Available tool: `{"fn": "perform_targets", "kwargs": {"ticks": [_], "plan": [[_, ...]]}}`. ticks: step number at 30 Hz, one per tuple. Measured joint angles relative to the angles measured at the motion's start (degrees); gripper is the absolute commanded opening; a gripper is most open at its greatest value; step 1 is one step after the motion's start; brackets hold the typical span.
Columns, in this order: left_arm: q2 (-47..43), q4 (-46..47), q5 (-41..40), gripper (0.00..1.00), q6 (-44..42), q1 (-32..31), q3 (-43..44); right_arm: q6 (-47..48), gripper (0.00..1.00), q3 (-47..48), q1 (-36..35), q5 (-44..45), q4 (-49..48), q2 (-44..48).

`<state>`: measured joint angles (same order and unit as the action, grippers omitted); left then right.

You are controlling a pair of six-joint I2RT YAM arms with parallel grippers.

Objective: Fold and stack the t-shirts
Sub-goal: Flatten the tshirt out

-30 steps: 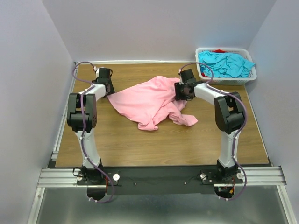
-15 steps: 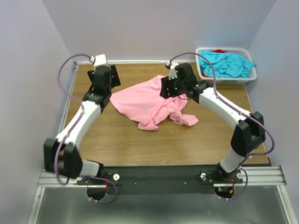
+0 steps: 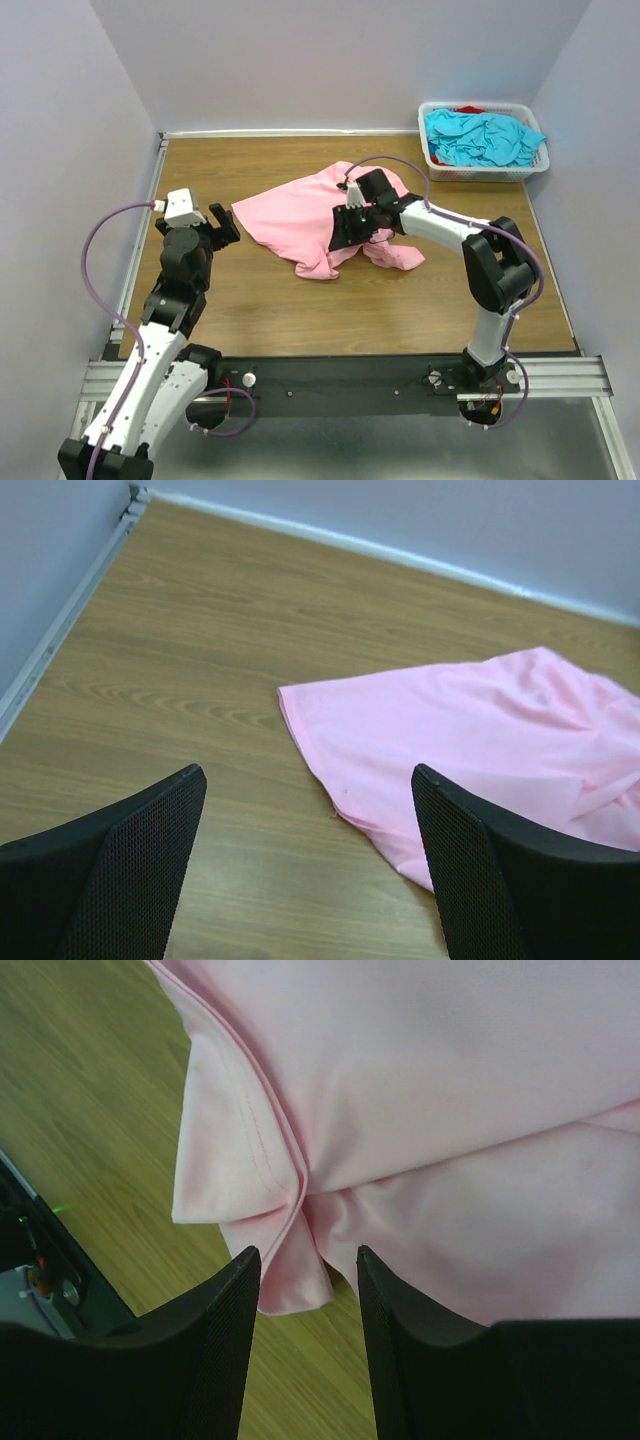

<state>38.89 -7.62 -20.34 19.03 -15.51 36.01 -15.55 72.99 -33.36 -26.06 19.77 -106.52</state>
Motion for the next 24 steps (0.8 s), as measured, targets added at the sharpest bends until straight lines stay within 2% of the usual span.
{"fn": "perform_targets", "kwargs": {"ticks": [4,15,19,20,21,24], "plan": [[-4.1,1.7,0.0,0.92,-0.1,0.0,-1.3,-2.6,0.47,0.0,-0.5,-1.9,-2.9,-2.3],[-1.6,2.4,0.0,0.91,-0.9,0.0,-1.3,-6.0,0.38,0.0,-3.3,-2.6,-4.8,-8.3],[-1.6,2.4,0.0,0.91,-1.0,0.0,-1.3,-6.9,0.23,0.0,-4.7,-2.8,-5.2,-8.3],[-1.6,2.4,0.0,0.91,-1.1,0.0,-1.3,-7.2,0.15,0.1,-5.0,-2.8,-5.2,-8.2],[-1.6,2.4,0.0,0.91,-1.1,0.0,-1.3,-7.2,0.12,0.1,-5.3,-2.8,-5.2,-8.3],[-1.6,2.5,0.0,0.91,-1.1,0.0,-1.3,-8.2,0.04,0.8,-6.3,-2.8,-5.2,-8.3]]}}
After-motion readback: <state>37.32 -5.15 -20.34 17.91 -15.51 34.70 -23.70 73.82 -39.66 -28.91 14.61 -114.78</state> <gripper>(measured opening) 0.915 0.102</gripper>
